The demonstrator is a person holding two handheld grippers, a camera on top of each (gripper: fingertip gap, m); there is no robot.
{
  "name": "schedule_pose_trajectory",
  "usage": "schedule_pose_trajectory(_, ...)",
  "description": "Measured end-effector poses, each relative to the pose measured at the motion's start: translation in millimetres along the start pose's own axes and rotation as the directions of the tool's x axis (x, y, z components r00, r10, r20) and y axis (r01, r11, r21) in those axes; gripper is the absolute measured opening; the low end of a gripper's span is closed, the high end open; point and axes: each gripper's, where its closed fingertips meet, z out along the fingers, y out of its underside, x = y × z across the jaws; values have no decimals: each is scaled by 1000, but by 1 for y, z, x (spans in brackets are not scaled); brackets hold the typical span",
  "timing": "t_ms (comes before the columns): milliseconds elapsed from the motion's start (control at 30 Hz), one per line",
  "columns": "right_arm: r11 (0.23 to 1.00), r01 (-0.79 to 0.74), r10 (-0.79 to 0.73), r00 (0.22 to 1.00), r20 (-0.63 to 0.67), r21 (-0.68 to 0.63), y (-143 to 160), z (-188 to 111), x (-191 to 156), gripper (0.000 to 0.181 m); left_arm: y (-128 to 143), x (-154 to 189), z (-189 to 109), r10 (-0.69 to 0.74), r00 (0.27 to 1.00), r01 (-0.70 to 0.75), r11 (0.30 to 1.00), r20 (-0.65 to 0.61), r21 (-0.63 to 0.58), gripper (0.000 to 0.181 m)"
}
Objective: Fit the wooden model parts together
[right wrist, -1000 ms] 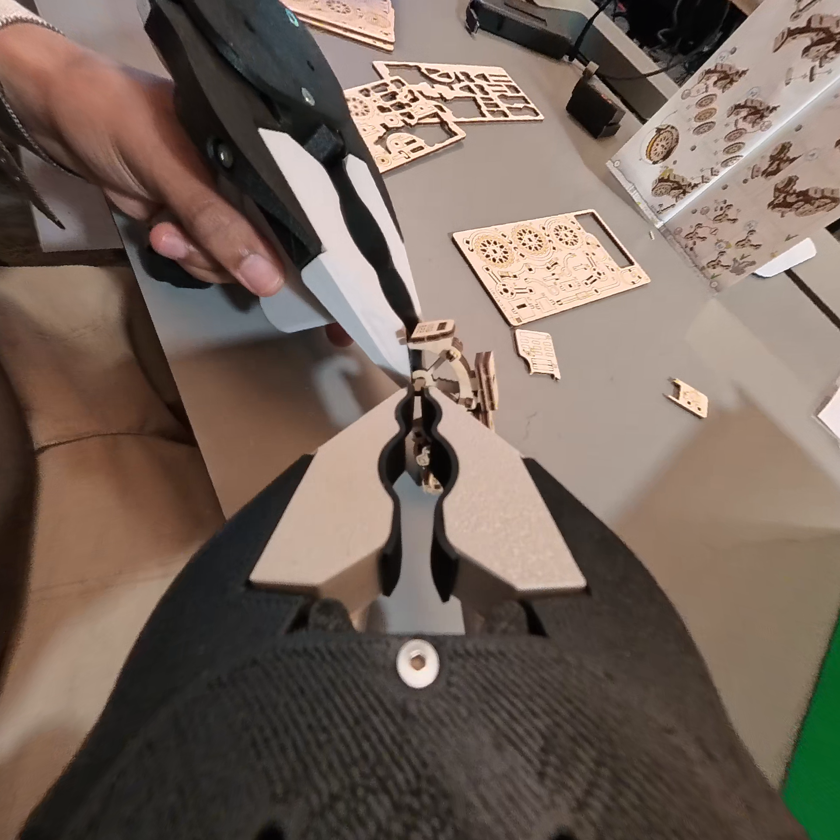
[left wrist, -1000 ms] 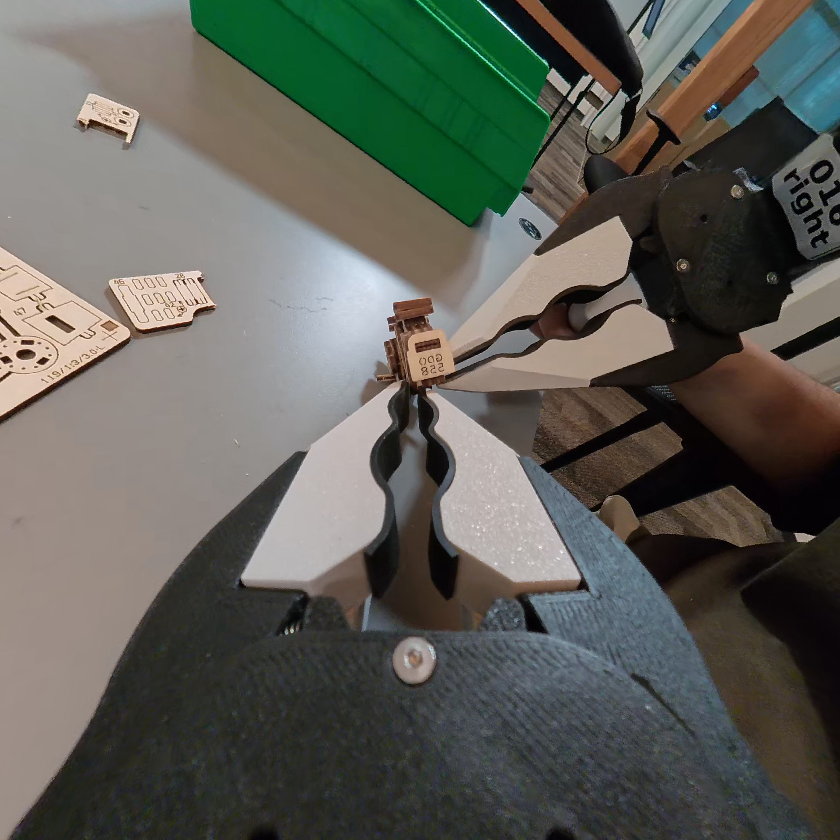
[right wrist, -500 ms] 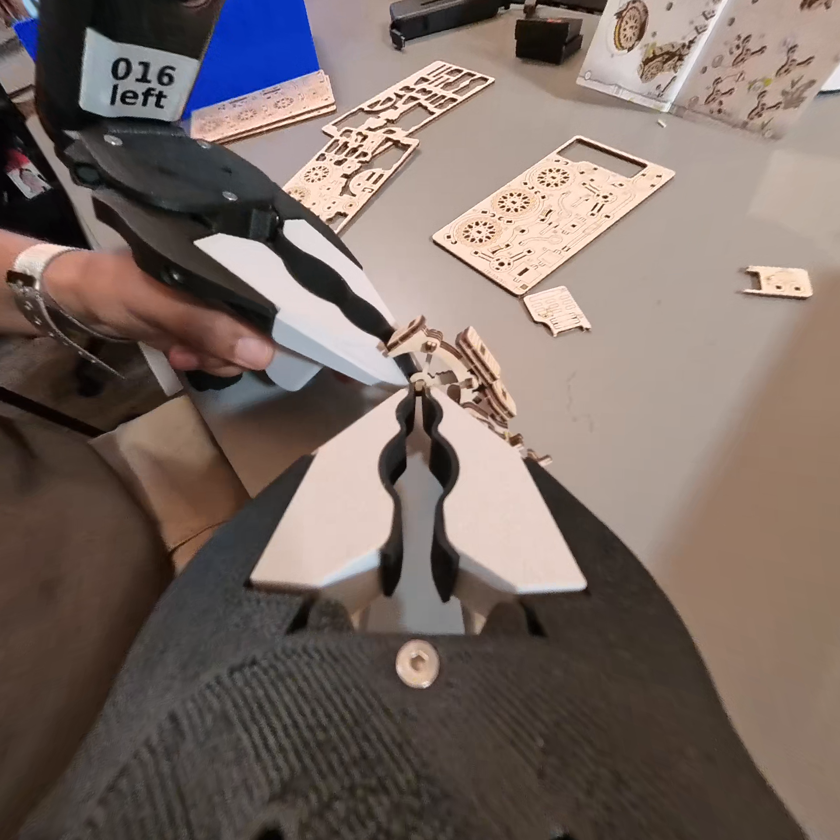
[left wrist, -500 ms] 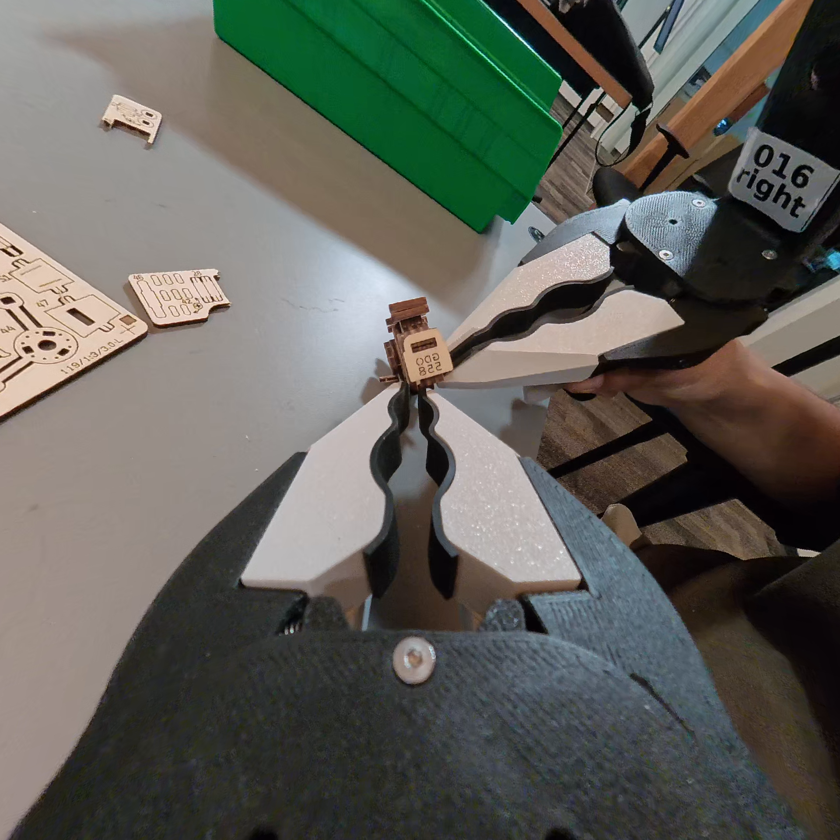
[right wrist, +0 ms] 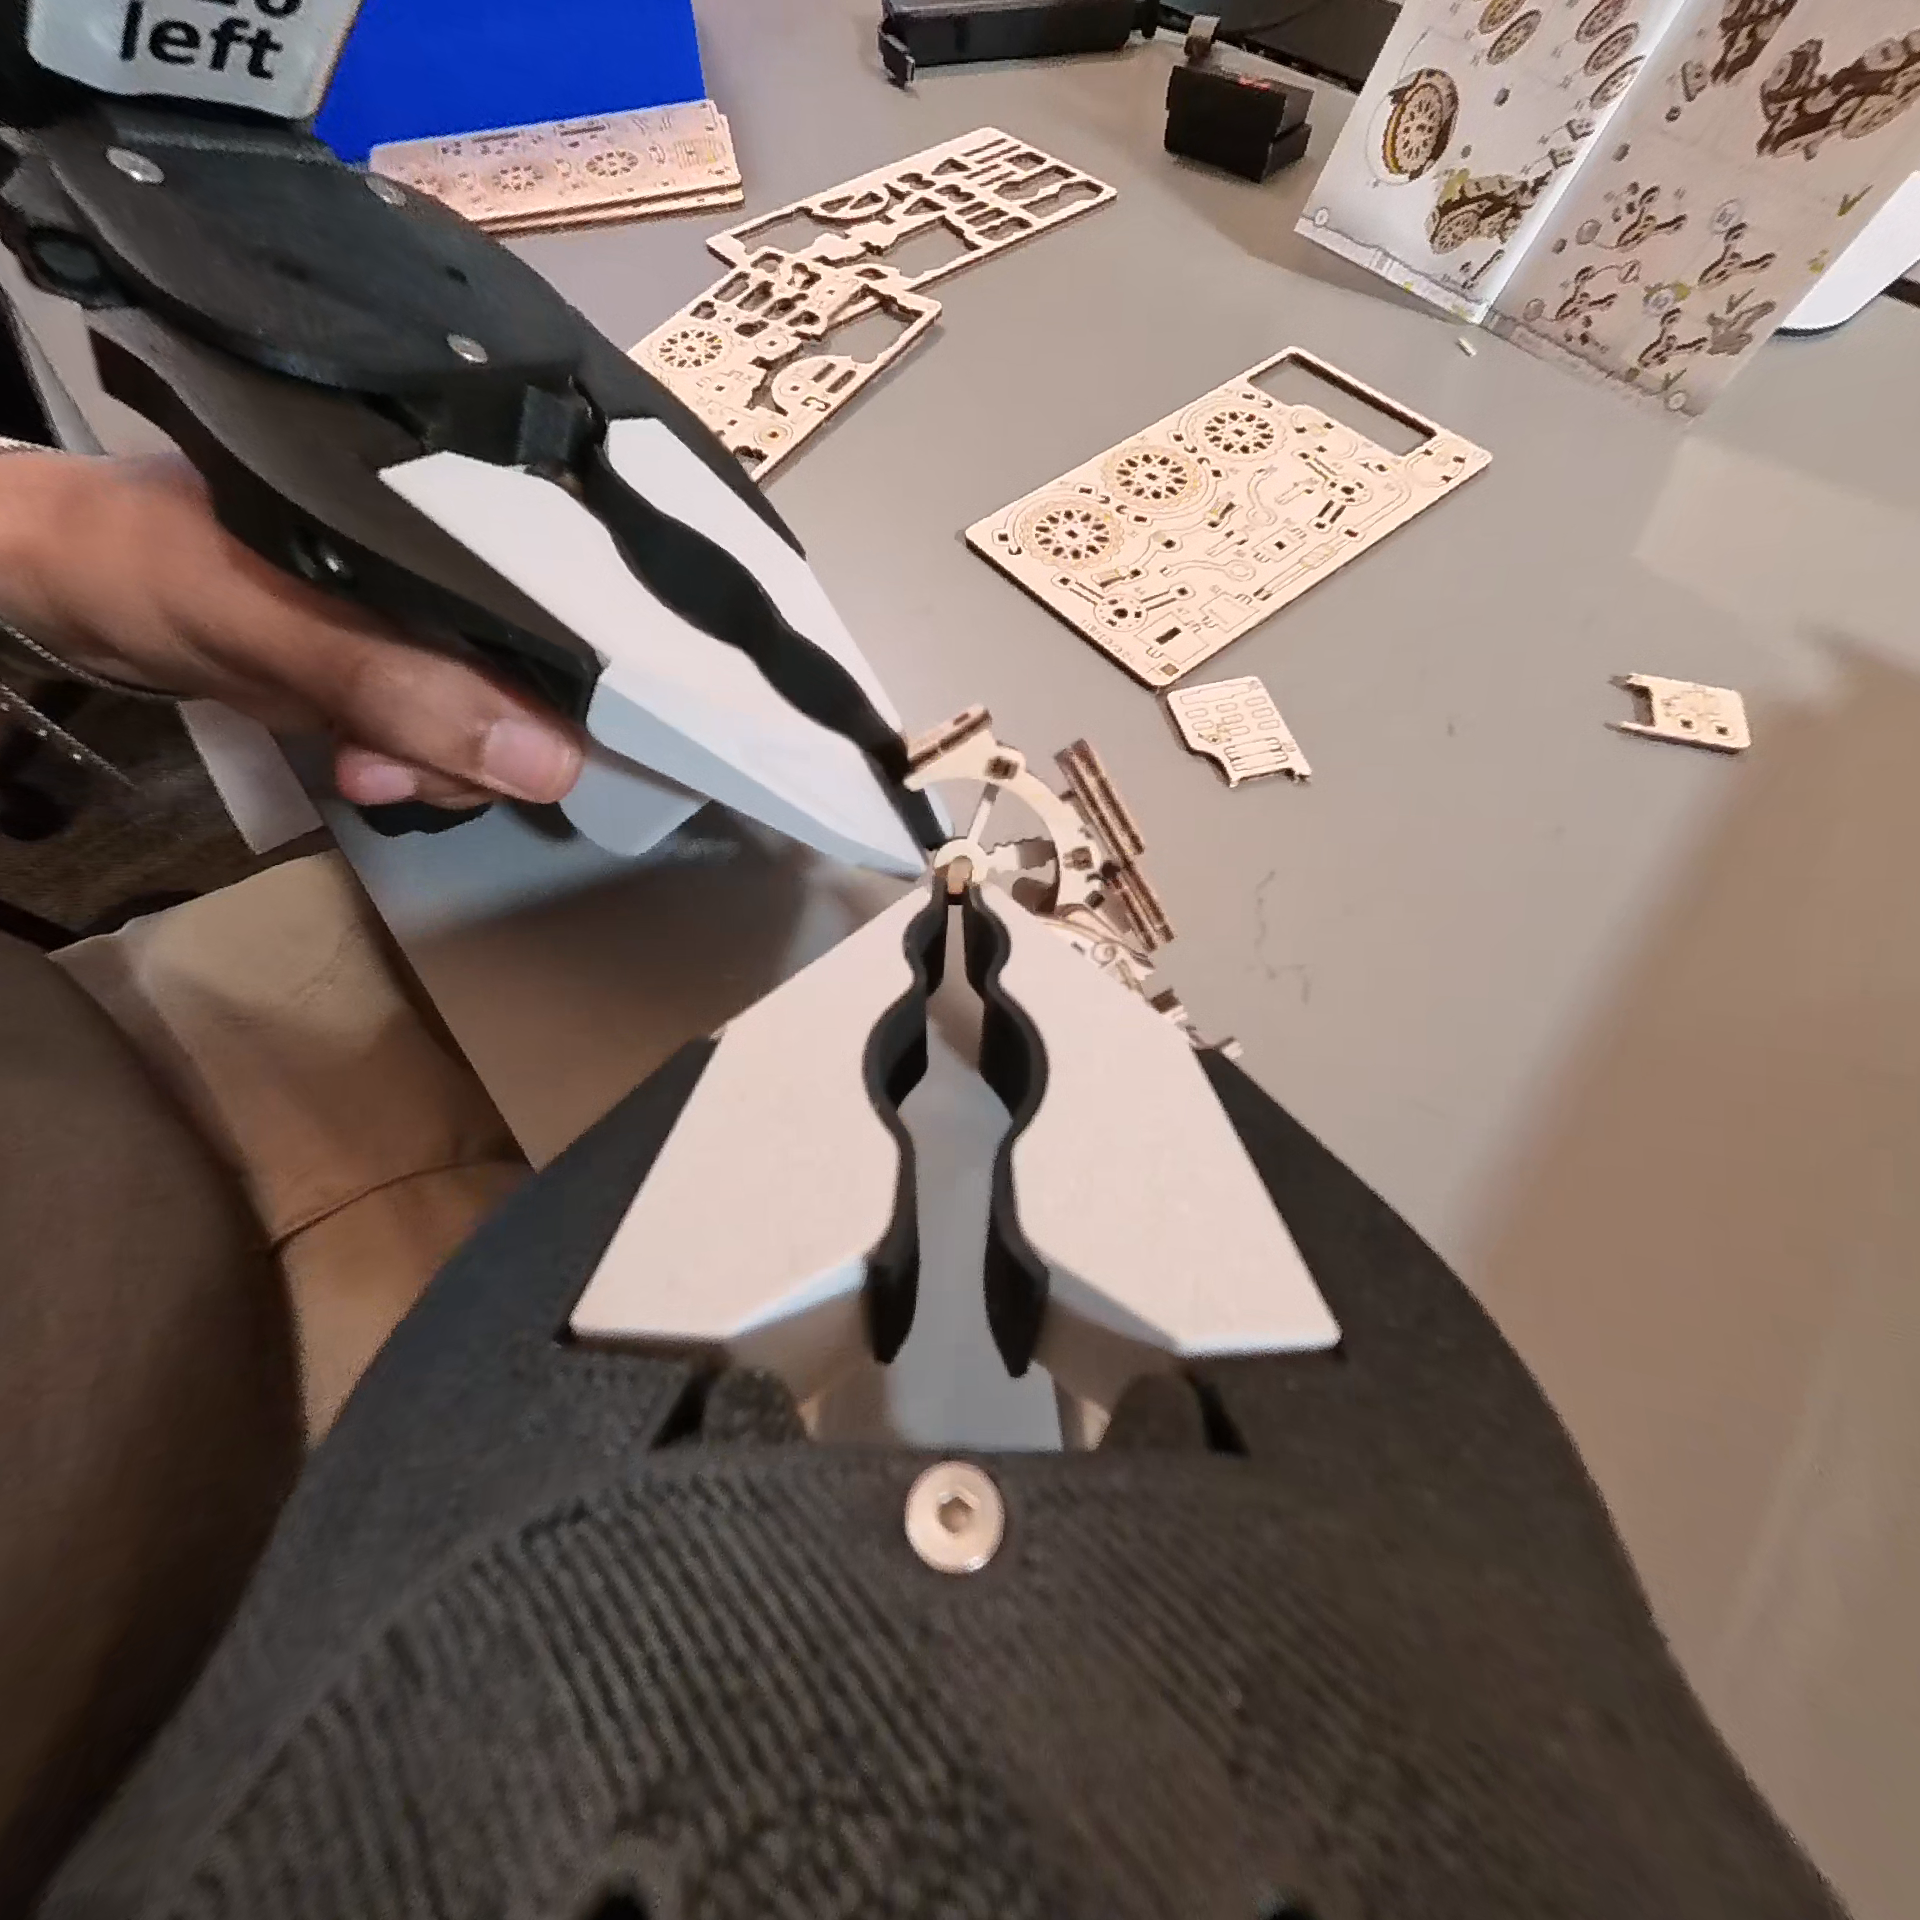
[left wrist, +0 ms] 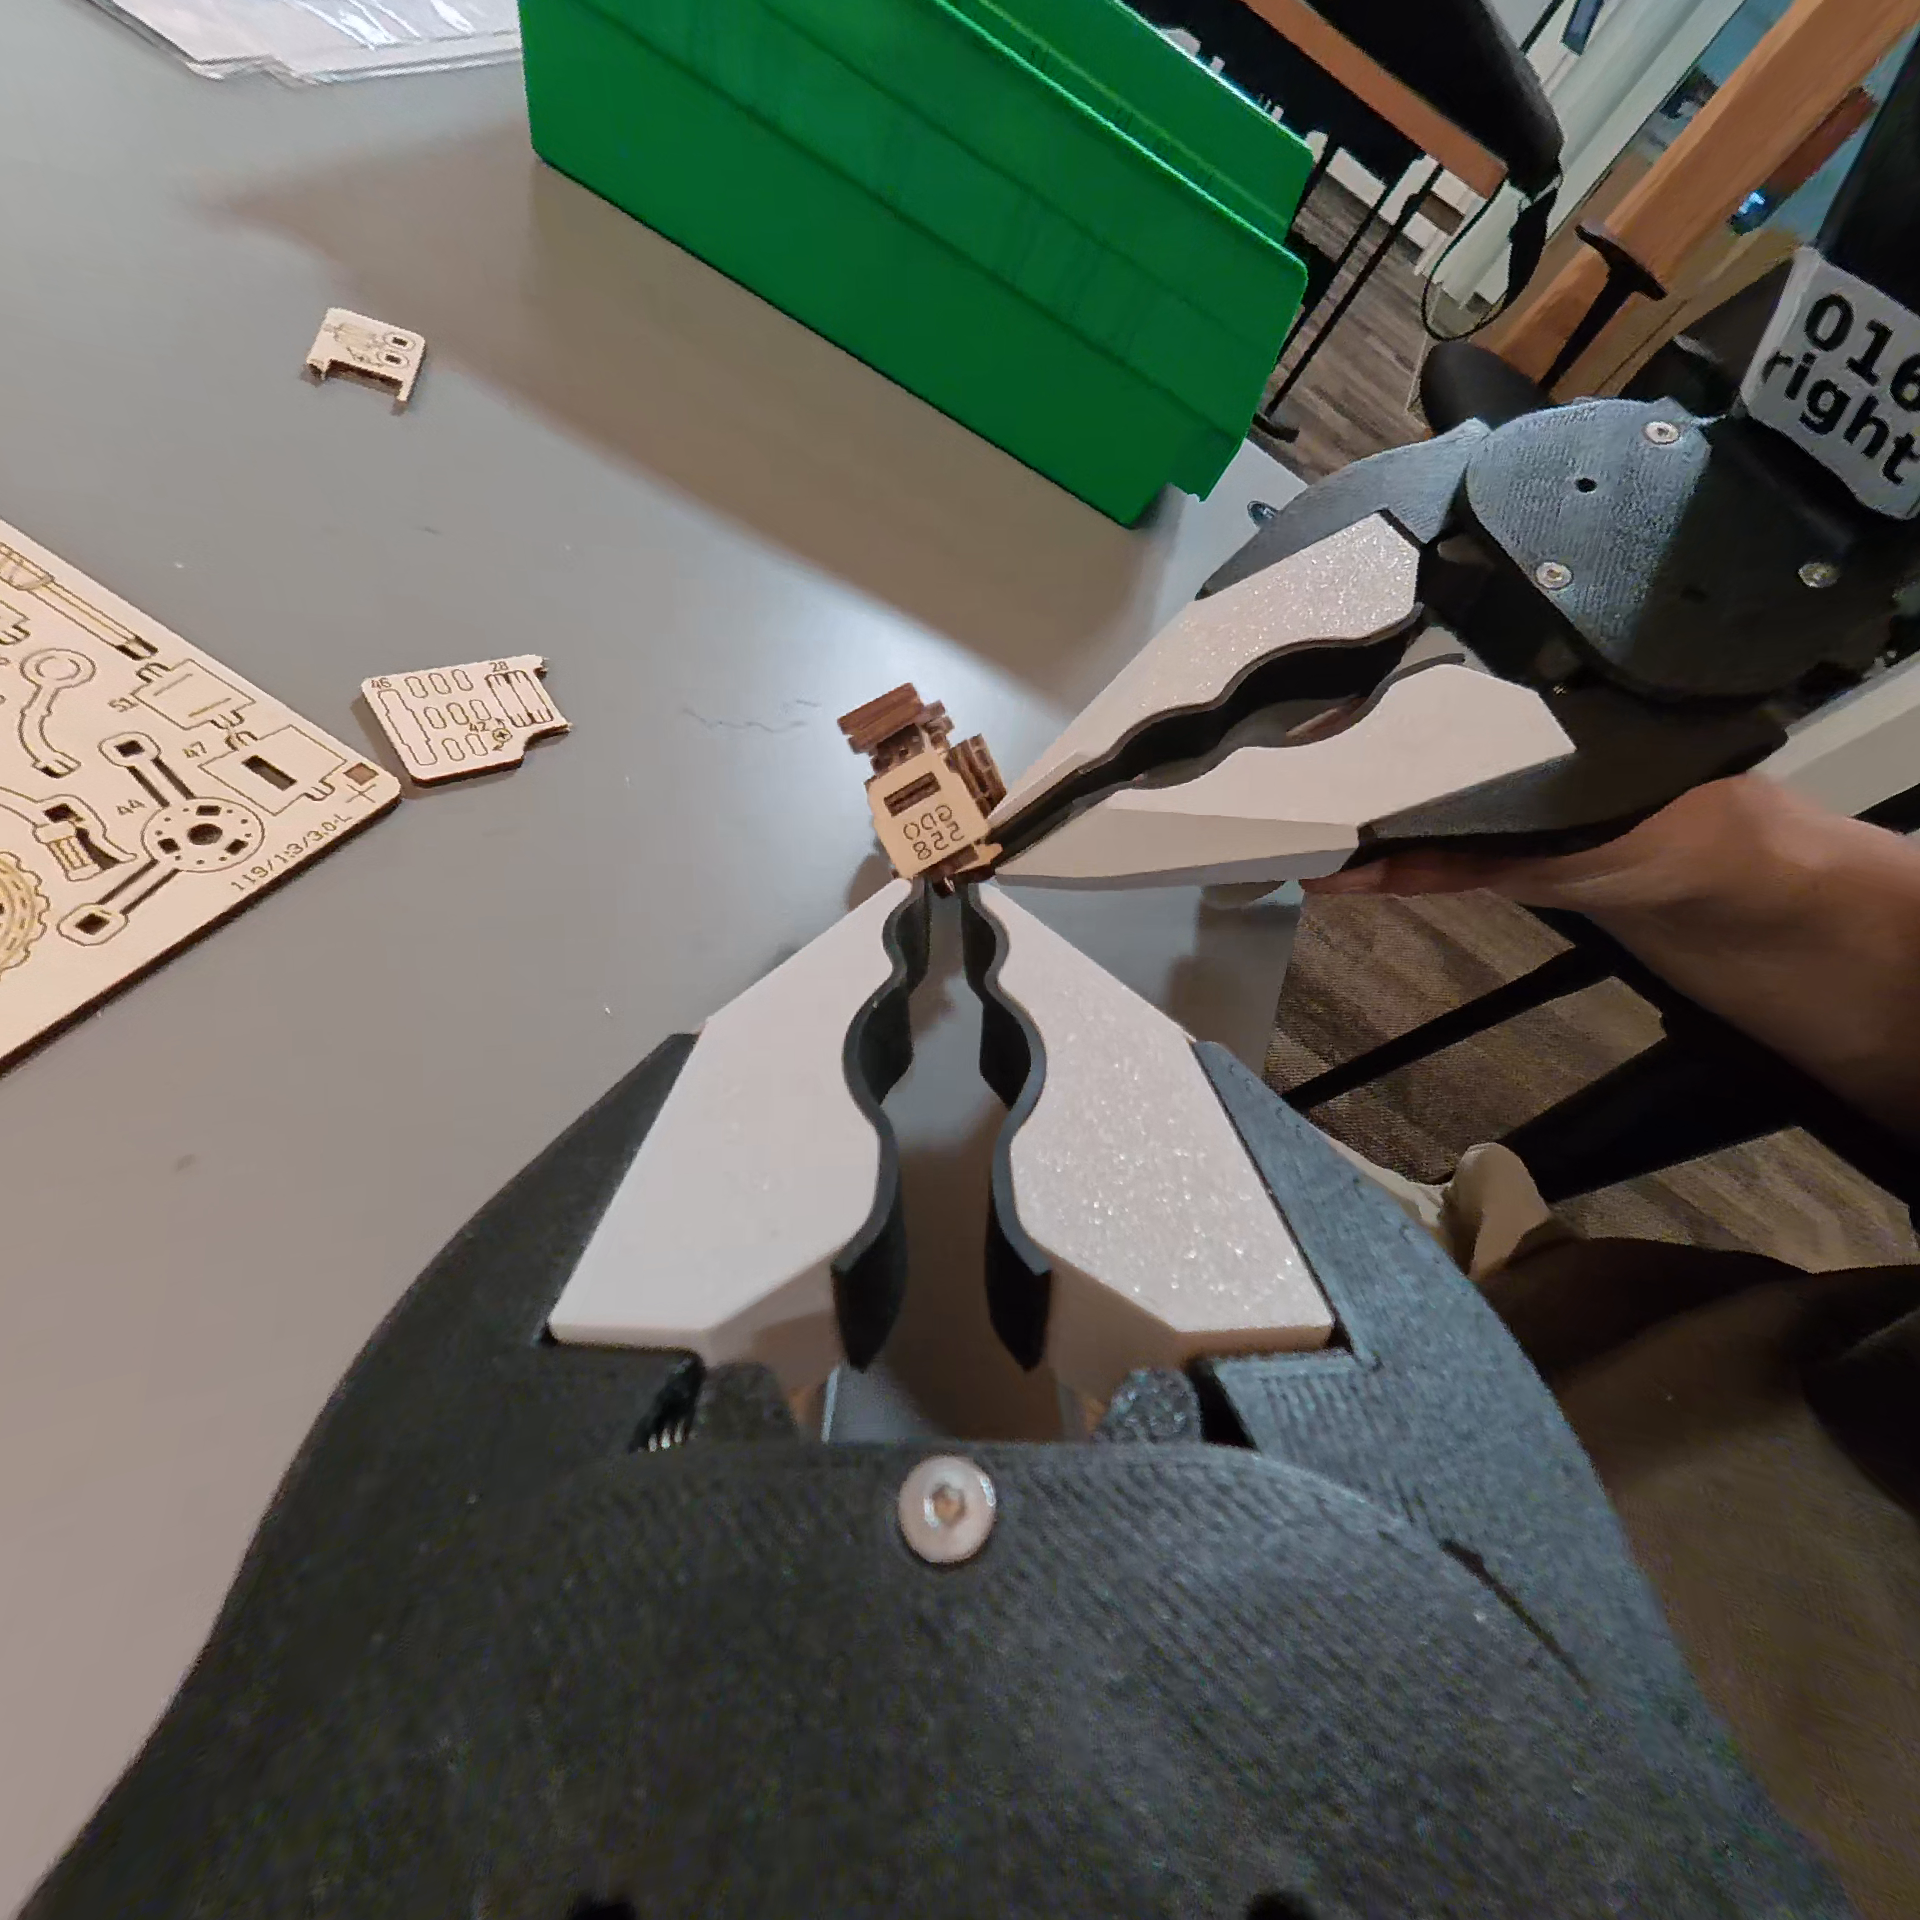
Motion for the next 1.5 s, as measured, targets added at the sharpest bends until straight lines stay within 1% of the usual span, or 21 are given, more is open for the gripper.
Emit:
schedule_pose_trajectory(333,999,44,-44,999,-10,-10,1,2,-1,0,1,-3,0,-93,995,93,996,-46,-7,0)
schedule_pose_trajectory(500,998,58,-59,998,-18,-23,4,3,0,1,3,4,2,-153,983,152,988,-104,-13,0)
schedule_pose_trajectory(700,999,42,-42,999,-10,-15,4,2,1,1,4,5,2,-147,984,146,989,-100,-14,0)
schedule_pose_trajectory(833,998,61,-61,998,-19,-1,2,1,1,1,4,5,2,-139,986,139,990,-93,-11,0)
schedule_pose_trajectory(1100,999,46,-45,999,-16,12,2,1,3,1,5,-2,1,-155,986,155,988,-62,-14,0)
schedule_pose_trajectory(1500,1000,28,-28,1000,12,-5,6,5,0,1,7,-7,2,-172,984,171,985,-46,-36,0)
